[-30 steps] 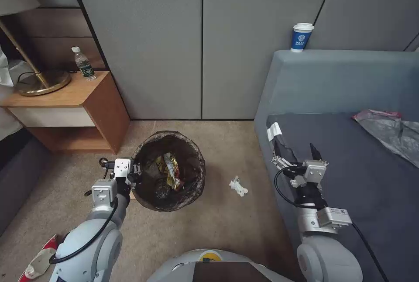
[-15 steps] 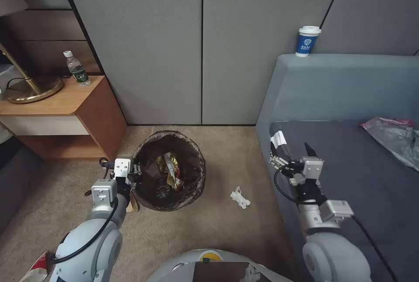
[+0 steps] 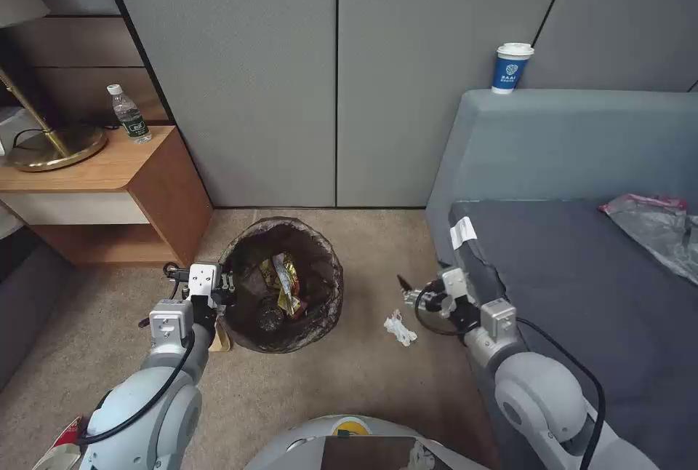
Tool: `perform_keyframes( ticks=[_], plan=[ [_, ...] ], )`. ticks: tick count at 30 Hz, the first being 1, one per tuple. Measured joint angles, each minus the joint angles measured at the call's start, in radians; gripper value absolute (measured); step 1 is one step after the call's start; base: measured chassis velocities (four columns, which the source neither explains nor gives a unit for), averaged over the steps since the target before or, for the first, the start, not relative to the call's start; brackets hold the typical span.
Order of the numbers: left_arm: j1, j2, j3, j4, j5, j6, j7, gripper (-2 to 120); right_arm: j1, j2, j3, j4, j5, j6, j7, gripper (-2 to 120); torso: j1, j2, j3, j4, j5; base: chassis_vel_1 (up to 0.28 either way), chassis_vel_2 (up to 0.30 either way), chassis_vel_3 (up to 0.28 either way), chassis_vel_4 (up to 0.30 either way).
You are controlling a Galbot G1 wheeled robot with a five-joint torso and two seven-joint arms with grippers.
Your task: Pick up the trash bin, then pick up the garbage from the floor and place it into the trash bin.
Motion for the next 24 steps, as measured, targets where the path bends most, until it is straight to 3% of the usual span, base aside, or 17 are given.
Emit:
perform_keyframes(
  ticks=[5, 9, 18, 24],
  plan=[
    [-0.007, 0.003, 0.005, 0.0, -0.006, 0.0, 0.0, 2, 0.085, -0.093, -0.115, -0.062, 0.129, -0.044, 0.027, 100, 0.0, 0.0, 0.0, 0.0002, -0.0001, 0.0, 0.0, 0.0, 0.0],
    [-0.009, 0.002, 0.004, 0.0, -0.009, 0.0, 0.002, 2, 0.151, -0.12, -0.169, -0.13, 0.212, -0.073, 0.03, 100, 0.0, 0.0, 0.0, 0.0003, -0.0001, 0.0, 0.0, 0.0, 0.0],
    [-0.013, 0.007, 0.002, -0.001, -0.017, 0.002, 0.003, 2, 0.227, -0.127, -0.242, -0.277, 0.287, -0.098, 0.005, 100, 0.0, 0.0, 0.0, 0.0, -0.0002, 0.0, 0.0, 0.0, 0.0],
    [-0.014, 0.004, 0.003, -0.001, -0.017, 0.002, 0.004, 2, 0.298, -0.101, -0.342, -0.386, 0.337, -0.106, 0.044, 100, 0.0, 0.0, 0.0, 0.0, -0.0003, 0.0, 0.0, 0.0, 0.0]
  ],
)
